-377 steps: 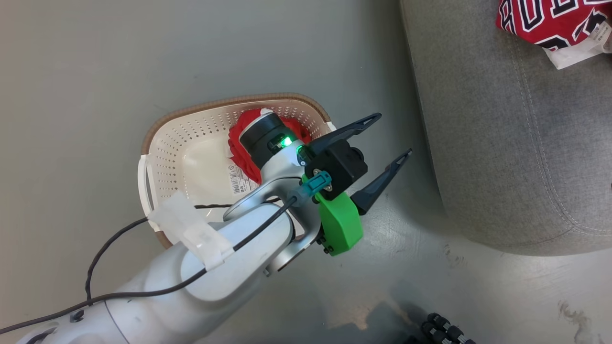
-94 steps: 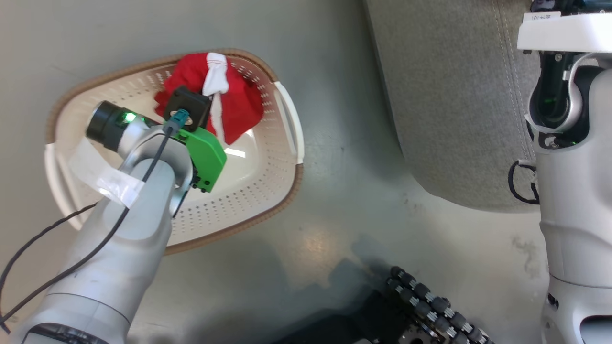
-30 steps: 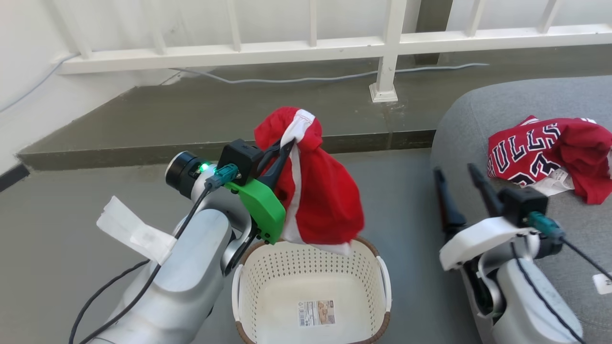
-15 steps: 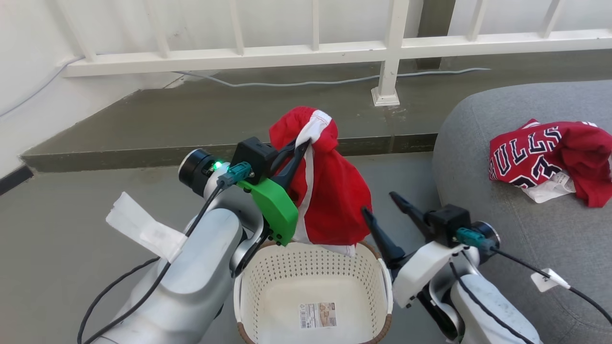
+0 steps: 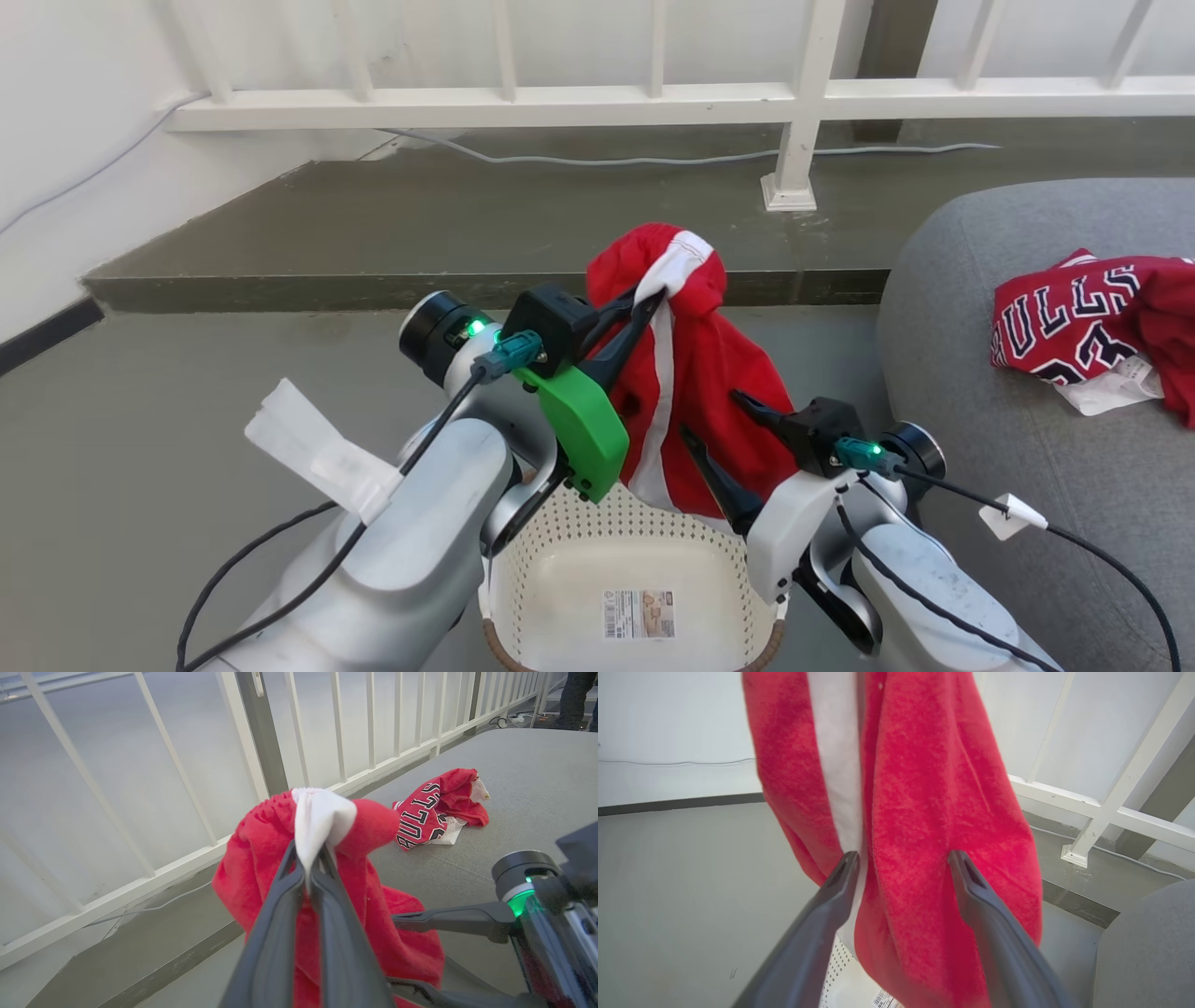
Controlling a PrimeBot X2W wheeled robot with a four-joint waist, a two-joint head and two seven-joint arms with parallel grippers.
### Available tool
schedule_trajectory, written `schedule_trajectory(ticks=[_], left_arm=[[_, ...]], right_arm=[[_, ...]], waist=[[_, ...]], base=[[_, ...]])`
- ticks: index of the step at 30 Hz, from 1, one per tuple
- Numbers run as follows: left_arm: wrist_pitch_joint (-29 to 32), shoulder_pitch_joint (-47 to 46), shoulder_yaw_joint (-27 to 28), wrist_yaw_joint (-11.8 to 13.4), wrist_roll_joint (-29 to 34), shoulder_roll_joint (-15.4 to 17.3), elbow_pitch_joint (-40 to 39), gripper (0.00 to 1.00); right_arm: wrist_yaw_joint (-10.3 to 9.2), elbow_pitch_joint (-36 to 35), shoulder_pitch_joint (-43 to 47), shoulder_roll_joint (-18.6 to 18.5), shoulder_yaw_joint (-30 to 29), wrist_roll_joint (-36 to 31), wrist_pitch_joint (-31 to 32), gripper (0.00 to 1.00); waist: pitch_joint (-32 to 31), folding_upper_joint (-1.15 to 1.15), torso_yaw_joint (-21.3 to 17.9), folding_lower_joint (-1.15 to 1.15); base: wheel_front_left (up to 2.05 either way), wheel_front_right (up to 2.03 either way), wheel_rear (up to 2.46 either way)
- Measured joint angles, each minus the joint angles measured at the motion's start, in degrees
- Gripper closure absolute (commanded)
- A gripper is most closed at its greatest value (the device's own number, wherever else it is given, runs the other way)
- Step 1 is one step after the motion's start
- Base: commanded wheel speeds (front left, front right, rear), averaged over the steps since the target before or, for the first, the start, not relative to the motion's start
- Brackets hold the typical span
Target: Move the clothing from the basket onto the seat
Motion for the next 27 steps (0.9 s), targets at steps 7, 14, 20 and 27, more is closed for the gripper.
schedule_trajectory(ticks=[7,14,20,27], left_arm=[[0.96,-0.01,-0.76,1.10,-1.31,0.03,-1.88,1.00],[1.03,-0.01,-0.80,2.12,-1.80,0.03,-2.38,1.00],[1.51,0.13,-0.10,3.46,-2.26,0.02,-2.02,1.00],[1.30,2.08,1.71,4.63,-3.22,0.10,-1.33,0.83]], right_arm=[[0.00,3.57,-2.58,0.12,0.84,-0.14,-0.16,0.54],[-0.15,6.05,-4.10,0.13,0.64,0.29,-0.99,1.00],[-0.64,7.27,-4.52,0.18,0.27,1.23,-2.30,1.00],[-1.22,7.40,-5.48,0.19,-1.78,2.87,-3.97,1.00]], waist=[[0.01,0.00,1.00,0.00],[0.07,0.00,0.92,0.00],[0.14,0.00,0.19,0.00],[0.09,0.00,-1.63,0.00]], base=[[0.00,0.00,0.00],[0.00,0.00,0.00],[0.00,0.00,0.00],[0.00,0.00,0.00]])
